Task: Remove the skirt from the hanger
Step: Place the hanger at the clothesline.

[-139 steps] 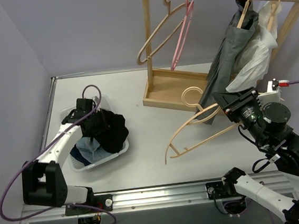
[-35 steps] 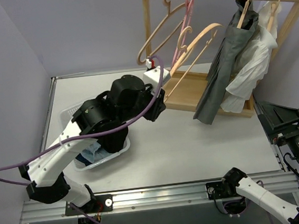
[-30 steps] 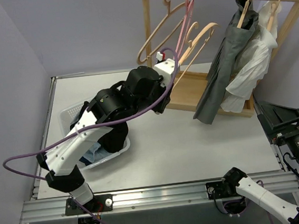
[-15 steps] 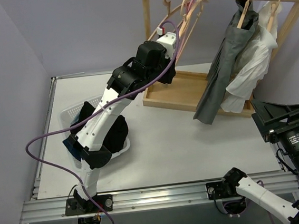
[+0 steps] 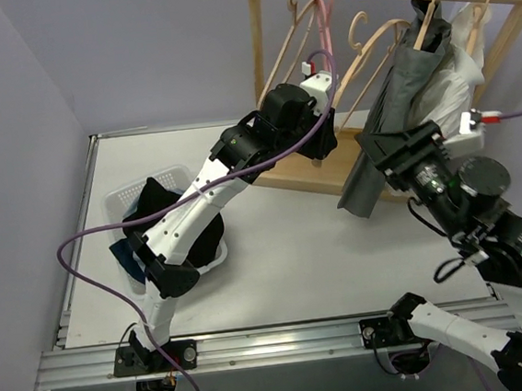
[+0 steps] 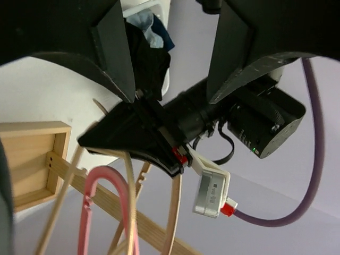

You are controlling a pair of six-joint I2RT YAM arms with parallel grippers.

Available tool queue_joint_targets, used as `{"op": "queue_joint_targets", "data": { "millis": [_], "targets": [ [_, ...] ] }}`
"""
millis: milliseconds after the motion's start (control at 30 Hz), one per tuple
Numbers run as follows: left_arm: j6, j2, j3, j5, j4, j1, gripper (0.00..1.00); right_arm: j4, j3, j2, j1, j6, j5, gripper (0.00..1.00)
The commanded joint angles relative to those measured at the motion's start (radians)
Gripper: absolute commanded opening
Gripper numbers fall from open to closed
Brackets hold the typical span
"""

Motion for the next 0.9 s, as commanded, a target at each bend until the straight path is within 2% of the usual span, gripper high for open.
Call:
{"op": "queue_joint_targets", "data": {
  "millis": [0, 33, 133, 333, 567, 867],
  "targets": [
    [0.006, -0.102, -0.014, 0.011, 0.037, 0.003, 0.02, 0.216, 0.011, 0.083, 0.001, -0.126, -0.062, 0.49],
    [0.009, -0.111, -0.032, 0.012, 0.031, 0.003, 0.02, 0.229, 0.021, 0.118, 0.001, -0.135, -0.057, 0.43],
    [0.01, -0.172, -0.09, 0.017, 0.046, 0.001, 0.02, 0.286, 0.028, 0.169, 0.003, -0.201, -0.033, 0.36],
    [0.01, -0.269, -0.227, 0.048, 0.089, 0.001, 0.02, 0.28, 0.074, 0.252, 0.003, -0.27, 0.025, 0.28],
    [0.012, -0.321, -0.304, 0.055, 0.111, 0.001, 0.02, 0.328, 0.068, 0.301, 0.001, -0.276, 0.029, 0.26],
    [0.015, -0.3, -0.253, 0.066, 0.091, 0.003, 0.02, 0.372, 0.063, 0.341, 0.001, -0.252, 0.006, 0.25]
  ]
}}
